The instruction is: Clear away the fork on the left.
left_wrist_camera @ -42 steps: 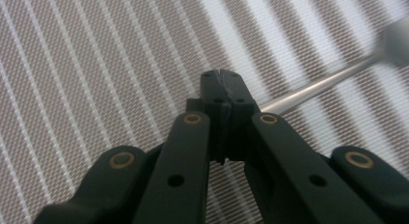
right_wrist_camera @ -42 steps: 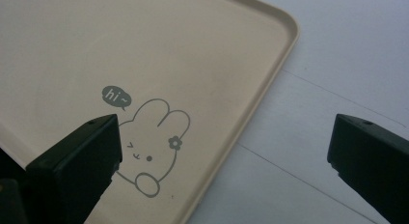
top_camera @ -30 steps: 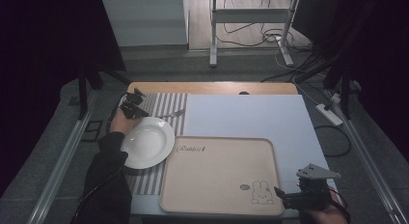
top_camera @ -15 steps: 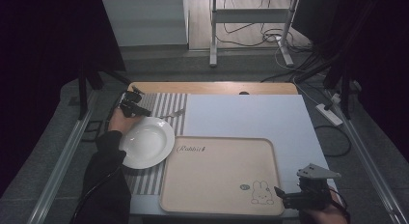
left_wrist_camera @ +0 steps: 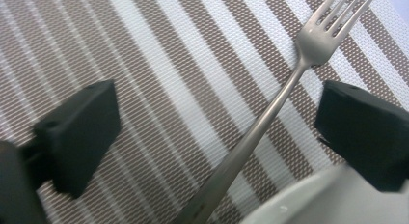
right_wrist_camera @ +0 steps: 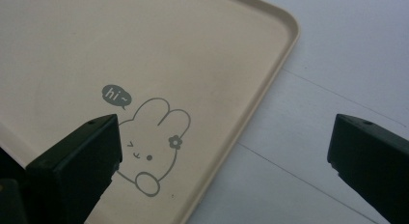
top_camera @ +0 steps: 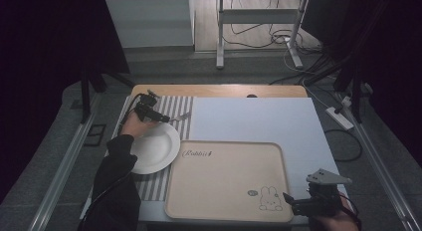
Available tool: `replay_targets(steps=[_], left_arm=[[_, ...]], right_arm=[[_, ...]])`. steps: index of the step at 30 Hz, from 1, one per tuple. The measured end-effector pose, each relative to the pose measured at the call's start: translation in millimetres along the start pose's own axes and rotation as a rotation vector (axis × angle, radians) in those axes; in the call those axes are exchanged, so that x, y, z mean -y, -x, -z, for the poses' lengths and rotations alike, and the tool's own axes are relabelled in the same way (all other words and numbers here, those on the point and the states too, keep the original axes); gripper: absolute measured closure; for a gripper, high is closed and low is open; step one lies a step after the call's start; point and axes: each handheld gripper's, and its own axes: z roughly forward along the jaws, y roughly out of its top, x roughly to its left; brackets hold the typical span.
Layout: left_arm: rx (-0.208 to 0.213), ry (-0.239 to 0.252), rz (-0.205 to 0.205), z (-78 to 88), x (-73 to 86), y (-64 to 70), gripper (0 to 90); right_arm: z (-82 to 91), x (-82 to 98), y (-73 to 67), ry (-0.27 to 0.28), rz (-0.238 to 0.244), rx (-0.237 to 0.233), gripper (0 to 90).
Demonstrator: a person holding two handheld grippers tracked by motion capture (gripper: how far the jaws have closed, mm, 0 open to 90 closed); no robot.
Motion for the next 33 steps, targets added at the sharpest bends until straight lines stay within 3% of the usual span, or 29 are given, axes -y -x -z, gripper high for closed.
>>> replay_targets(steps=[4, 8, 9, 10, 11, 16, 18, 20, 21, 22, 24, 31, 33], left_arm=[[-0.008, -0.024, -0.041, -4.1, -5.6, 5.2, 2.2], [-0.054, -0.062, -0.066, -8.3, -10.0, 8.0, 9.6], [-0.061, -0.069, -0.077, -9.2, -10.3, 8.4, 17.4], [-0.043, -0.069, -0.084, -9.0, -10.5, 7.5, 17.4], [-0.032, -0.065, -0.096, -7.8, -10.0, 6.6, 22.9], [-0.021, -0.043, -0.121, -2.3, -4.7, 0.6, 45.3], [-0.015, -0.034, -0.125, 0.1, -1.6, -2.6, 49.5], [-0.013, -0.036, -0.132, 2.3, 0.5, -5.5, 63.9], [-0.015, -0.04, -0.142, 3.3, 1.3, -6.6, 63.9], [-0.016, -0.043, -0.151, 4.3, 2.1, -7.5, 69.5], [-0.008, -0.045, -0.153, 5.4, 3.4, -9.7, 80.2], [0.053, -0.029, -0.1, 6.8, 6.7, -20.3, 84.1], [0.036, -0.029, -0.086, 8.6, 8.2, -23.6, 84.0]], right_arm=[[0.0, 0.0, 0.0, 0.0, 0.0, -0.001, 0.0], [0.0, 0.1, -0.3, -0.001, 0.005, -0.004, 0.0], [0.2, 0.1, -0.5, -0.002, 0.008, -0.002, 0.0], [0.2, 0.1, -0.5, -0.002, 0.008, -0.002, 0.0], [0.2, 0.2, -0.3, 0.001, 0.006, -0.004, 0.0], [0.3, 0.4, -0.2, -0.001, 0.005, -0.006, 0.0], [0.0, 0.3, -0.5, -0.005, 0.009, -0.004, 0.0], [-0.3, 0.1, -0.9, -0.006, 0.012, -0.004, 0.0], [-0.3, 0.1, -0.9, -0.006, 0.012, -0.004, 0.0], [-0.3, 0.1, -0.9, -0.007, 0.012, -0.004, 0.0], [-0.2, 0.1, -0.8, -0.006, 0.01, -0.005, 0.0], [-0.1, 0.2, -0.5, -0.005, 0.009, -0.006, 0.0], [-0.1, 0.3, -0.3, -0.004, 0.007, -0.008, 0.0]])
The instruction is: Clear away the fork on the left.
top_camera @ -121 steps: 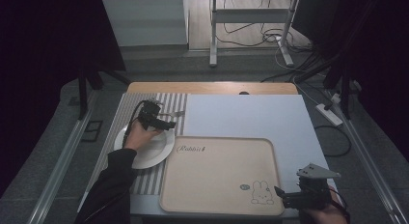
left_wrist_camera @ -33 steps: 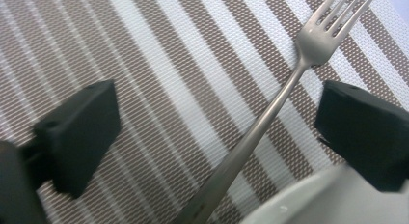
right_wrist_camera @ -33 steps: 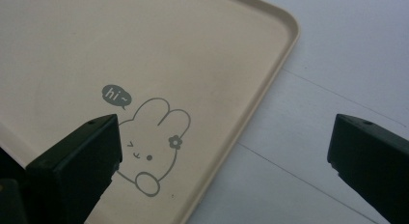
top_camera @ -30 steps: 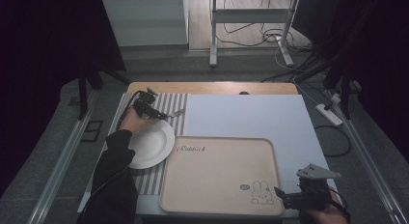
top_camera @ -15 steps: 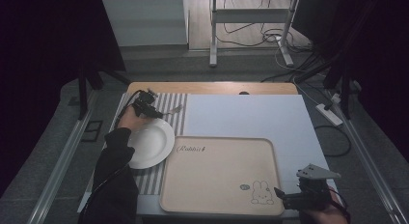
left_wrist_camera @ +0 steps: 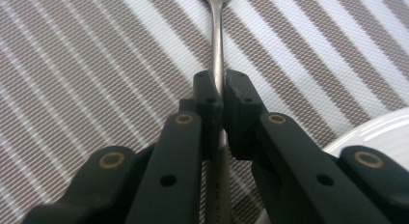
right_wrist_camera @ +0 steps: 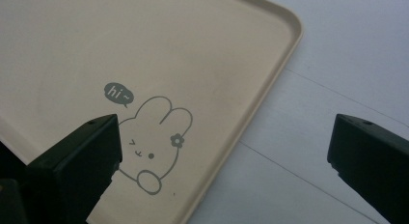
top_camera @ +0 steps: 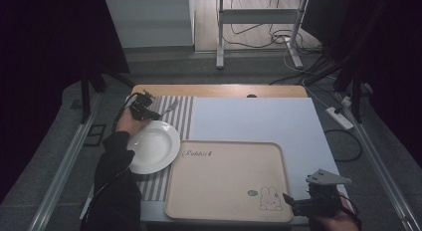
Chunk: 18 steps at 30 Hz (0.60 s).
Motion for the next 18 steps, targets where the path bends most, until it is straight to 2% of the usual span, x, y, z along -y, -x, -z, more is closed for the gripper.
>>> replay_targets(steps=[1, 9, 16, 18], left_arm=[[-0.019, -0.003, 0.008, 3.3, 1.7, -3.0, 84.0], [-0.061, 0.012, 0.046, 27.7, 10.1, -15.4, 84.0], [-0.063, 0.044, 0.073, 52.6, 18.6, -21.8, 84.0], [-0.059, 0.05, 0.08, 54.7, 19.1, -21.2, 84.0]], right_arm=[[0.0, 0.0, 0.0, 0.0, 0.0, 0.0, 0.0], [-0.5, -0.1, -0.2, -0.001, 0.0, 0.001, 0.0], [-0.7, -0.4, -0.4, -0.004, 0.001, 0.003, 0.0], [-0.8, -0.4, -0.4, -0.004, 0.001, 0.004, 0.0]])
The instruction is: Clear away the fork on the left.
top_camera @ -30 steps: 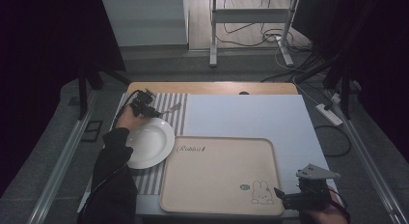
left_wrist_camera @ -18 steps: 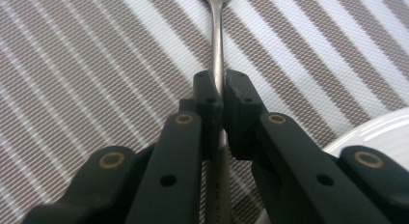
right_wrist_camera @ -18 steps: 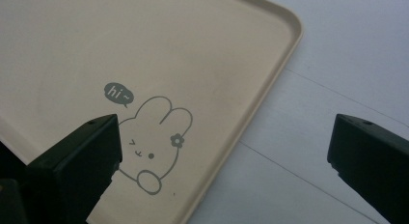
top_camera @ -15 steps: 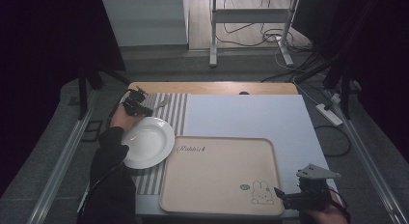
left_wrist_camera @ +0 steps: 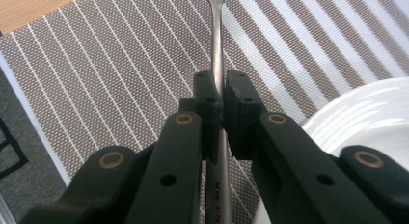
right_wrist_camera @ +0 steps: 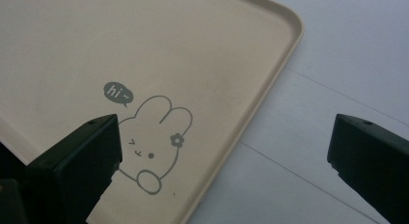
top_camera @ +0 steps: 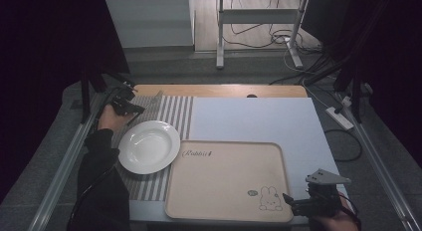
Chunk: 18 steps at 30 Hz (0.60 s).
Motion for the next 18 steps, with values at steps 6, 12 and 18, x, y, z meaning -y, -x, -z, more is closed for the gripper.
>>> replay_targets(steps=[6, 12, 18], left_arm=[[0.034, 0.023, -0.002, 7.8, 2.4, 9.0, 84.0], [0.054, 0.033, -0.023, 10.8, 4.7, 25.5, 84.0], [0.08, 0.048, -0.033, 11.9, 9.9, 42.5, 84.0]], right_arm=[[0.4, 0.1, -0.2, 0.001, 0.002, 0.0, 0.0], [0.4, 0.0, -0.3, 0.001, 0.004, 0.001, 0.0], [0.4, 0.0, -0.4, 0.001, 0.005, 0.0, 0.0]])
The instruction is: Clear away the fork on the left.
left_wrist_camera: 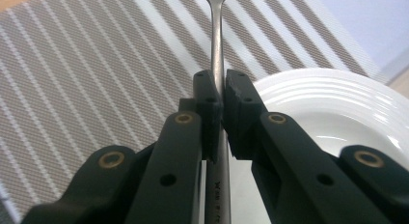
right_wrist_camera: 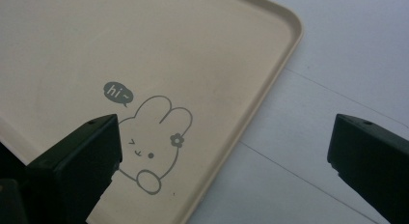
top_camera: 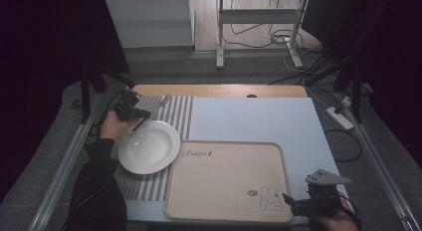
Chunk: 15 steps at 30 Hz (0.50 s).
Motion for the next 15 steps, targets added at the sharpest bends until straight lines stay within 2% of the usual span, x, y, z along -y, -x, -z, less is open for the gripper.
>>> replay_targets(steps=[4, 15], left_arm=[[0.022, -0.005, -0.017, -1.5, 6.6, 15.3, 84.0], [0.046, -0.007, -0.049, 0.9, 17.6, 42.8, 83.9]], right_arm=[[-0.2, 0.1, -0.3, 0.001, 0.001, 0.002, 0.0], [0.2, 0.0, -0.7, 0.001, 0.005, 0.004, 0.0]])
